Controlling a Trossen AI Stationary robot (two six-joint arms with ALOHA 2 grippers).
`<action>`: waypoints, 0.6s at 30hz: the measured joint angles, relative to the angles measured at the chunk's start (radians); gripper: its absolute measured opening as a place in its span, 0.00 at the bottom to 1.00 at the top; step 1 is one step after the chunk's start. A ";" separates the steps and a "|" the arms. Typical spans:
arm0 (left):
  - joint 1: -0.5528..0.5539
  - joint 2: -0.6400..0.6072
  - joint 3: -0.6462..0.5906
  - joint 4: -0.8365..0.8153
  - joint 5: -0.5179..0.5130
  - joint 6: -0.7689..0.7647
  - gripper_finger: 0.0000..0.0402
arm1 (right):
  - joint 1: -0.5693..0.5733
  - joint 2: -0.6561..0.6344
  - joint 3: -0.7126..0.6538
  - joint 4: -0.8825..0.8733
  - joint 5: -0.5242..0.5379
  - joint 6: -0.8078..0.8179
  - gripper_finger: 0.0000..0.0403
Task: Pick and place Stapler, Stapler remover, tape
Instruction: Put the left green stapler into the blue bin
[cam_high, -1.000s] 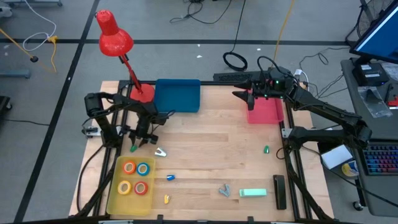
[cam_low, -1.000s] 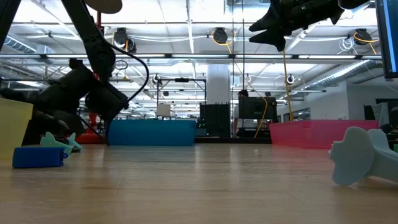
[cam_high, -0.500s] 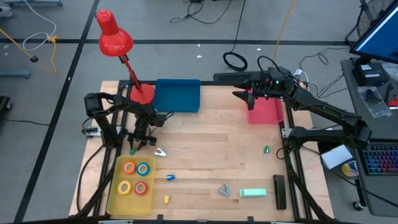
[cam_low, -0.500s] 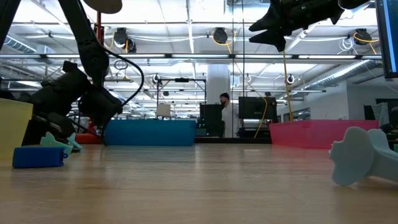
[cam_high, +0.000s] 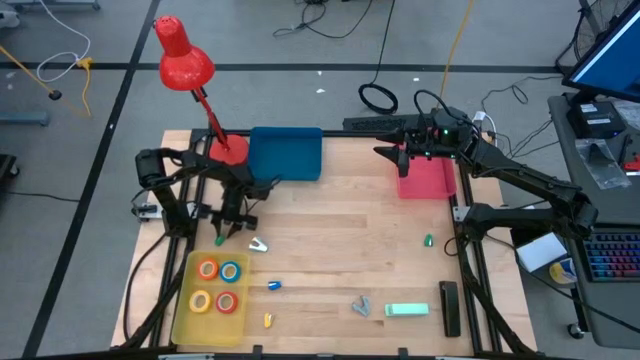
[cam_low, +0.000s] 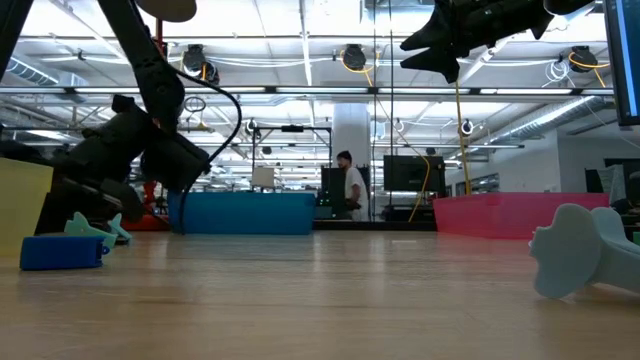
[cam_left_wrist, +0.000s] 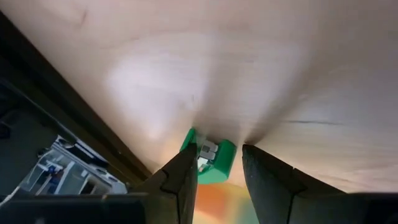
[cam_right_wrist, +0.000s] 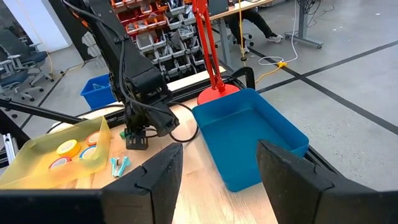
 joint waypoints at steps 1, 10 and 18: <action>0.004 0.000 0.009 0.000 -0.006 -0.002 0.33 | 0.000 0.000 0.000 0.000 0.000 0.000 0.49; 0.017 -0.003 0.145 -0.059 -0.173 0.029 0.33 | 0.000 0.000 0.000 0.000 0.000 0.000 0.49; 0.016 -0.049 0.173 -0.111 -0.182 0.079 0.33 | 0.000 0.000 0.000 0.000 0.000 0.000 0.49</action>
